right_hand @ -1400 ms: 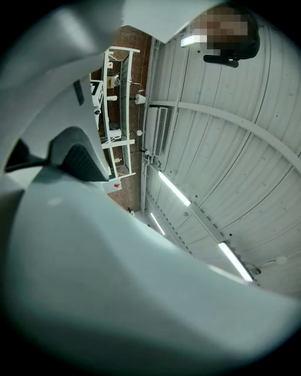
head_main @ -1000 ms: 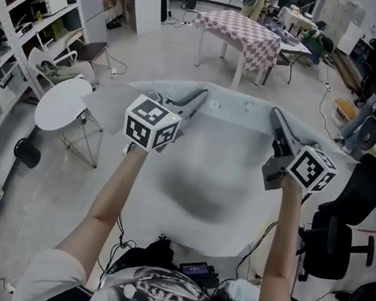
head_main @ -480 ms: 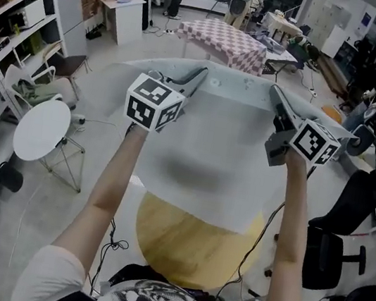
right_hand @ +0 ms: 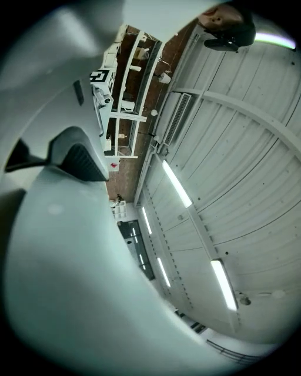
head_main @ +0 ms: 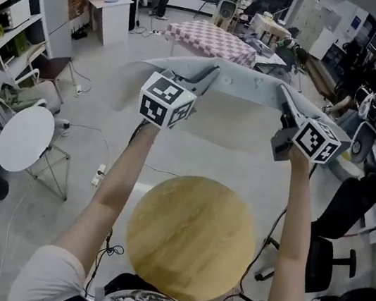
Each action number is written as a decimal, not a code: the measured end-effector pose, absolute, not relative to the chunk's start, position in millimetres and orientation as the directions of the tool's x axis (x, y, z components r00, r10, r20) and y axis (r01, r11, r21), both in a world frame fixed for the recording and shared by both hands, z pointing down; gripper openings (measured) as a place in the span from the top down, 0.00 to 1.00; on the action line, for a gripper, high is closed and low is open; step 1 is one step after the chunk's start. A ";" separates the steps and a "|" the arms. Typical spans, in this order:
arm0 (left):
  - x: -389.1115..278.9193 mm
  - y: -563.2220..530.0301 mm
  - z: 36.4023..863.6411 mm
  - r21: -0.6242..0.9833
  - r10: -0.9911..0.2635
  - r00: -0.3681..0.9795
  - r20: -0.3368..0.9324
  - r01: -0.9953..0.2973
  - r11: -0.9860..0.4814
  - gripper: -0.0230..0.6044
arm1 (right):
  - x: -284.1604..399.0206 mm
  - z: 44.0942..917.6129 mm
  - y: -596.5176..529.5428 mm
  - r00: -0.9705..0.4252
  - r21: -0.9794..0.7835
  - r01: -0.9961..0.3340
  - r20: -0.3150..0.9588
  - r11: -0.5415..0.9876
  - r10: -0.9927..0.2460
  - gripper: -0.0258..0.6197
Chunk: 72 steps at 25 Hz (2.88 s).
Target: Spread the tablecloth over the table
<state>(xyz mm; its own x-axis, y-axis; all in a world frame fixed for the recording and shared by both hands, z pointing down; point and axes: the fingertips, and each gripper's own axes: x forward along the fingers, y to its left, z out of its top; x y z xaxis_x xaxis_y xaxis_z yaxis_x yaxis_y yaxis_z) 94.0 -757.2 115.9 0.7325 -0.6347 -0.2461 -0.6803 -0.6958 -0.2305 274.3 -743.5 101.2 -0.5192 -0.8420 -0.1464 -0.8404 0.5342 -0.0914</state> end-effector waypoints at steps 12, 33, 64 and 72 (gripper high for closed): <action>147.0 -716.2 277.4 -0.028 -0.571 0.821 0.002 -0.571 -0.821 0.82 | 327.1 269.9 -686.4 -0.441 -0.301 -0.863 0.061 0.405 -0.895 0.84; 152.1 -514.1 396.1 0.156 -0.540 0.820 0.191 -0.568 -0.808 0.82 | 335.3 409.5 -470.6 -0.434 -0.590 -0.758 0.135 0.279 -0.891 0.84; 95.5 -255.0 561.0 0.431 -0.508 0.756 0.414 -0.654 -0.622 0.83 | 278.3 572.1 -218.3 -0.526 -0.728 -0.678 0.384 0.102 -0.758 0.89; 81.2 -227.0 597.0 0.374 -0.483 0.721 0.496 -0.680 -0.631 0.84 | 260.9 607.5 -187.8 -0.529 -0.748 -0.663 0.426 0.043 -0.734 0.92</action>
<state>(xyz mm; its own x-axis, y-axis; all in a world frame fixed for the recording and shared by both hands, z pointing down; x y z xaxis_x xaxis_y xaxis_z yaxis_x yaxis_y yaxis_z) 81.2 -227.0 597.0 0.7214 -0.4828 0.4964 -0.6796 -0.6313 0.3736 260.9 -187.8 607.5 -0.5286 -0.7341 0.4264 -0.6627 0.0429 -0.7477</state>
